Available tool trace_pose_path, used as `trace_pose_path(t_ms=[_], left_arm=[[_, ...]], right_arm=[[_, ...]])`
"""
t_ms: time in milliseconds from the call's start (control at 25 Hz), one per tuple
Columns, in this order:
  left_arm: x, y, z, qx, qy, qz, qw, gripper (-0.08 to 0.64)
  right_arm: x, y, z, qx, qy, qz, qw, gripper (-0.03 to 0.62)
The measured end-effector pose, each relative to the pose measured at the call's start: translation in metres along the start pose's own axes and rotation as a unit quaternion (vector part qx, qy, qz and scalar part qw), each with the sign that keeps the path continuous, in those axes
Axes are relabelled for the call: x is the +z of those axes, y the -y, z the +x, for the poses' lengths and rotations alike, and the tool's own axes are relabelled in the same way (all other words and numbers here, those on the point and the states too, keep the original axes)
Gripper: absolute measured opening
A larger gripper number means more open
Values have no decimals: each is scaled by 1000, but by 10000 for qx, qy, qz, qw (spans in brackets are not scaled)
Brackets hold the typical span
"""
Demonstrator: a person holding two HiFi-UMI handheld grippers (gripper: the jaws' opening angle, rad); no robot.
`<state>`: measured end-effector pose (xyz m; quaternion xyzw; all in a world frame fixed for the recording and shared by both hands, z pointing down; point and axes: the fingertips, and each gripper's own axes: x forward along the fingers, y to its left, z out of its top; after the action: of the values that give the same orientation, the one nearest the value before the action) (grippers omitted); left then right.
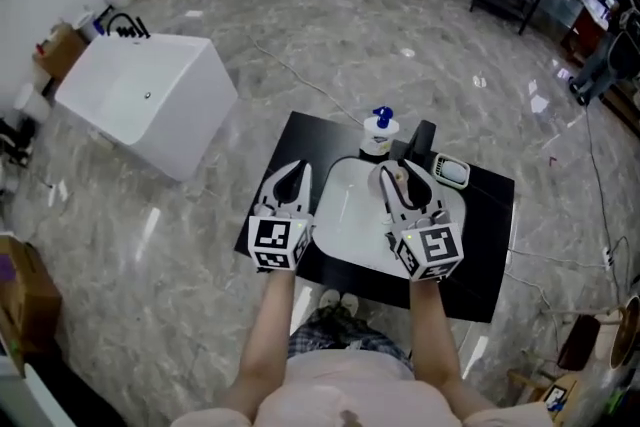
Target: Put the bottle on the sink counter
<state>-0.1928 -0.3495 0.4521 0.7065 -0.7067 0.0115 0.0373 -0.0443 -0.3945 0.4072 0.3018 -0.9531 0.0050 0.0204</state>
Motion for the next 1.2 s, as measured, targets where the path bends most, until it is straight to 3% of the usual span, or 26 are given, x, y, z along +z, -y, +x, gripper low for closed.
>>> trace_pose_path(t_ms=[240,640,960,1200], left_arm=[[-7,-43,-3,322,121,-23,9994,29],[-62,-126,-66,1129,-100,-252,9932,29],[-113,-159,-115,1711,-413,-405,9836,29],[-159,-162,-137,2014,-568,-520,9765,29]], right_arm=[[-16,-50,60,683,-16,-11,9977,143],[-64,-163,120,1746,-141,27,9845,144],[-122,-235,133,2226,-470,108,9737,144],[-167,-265,131,2520,-670,49,9654,144]])
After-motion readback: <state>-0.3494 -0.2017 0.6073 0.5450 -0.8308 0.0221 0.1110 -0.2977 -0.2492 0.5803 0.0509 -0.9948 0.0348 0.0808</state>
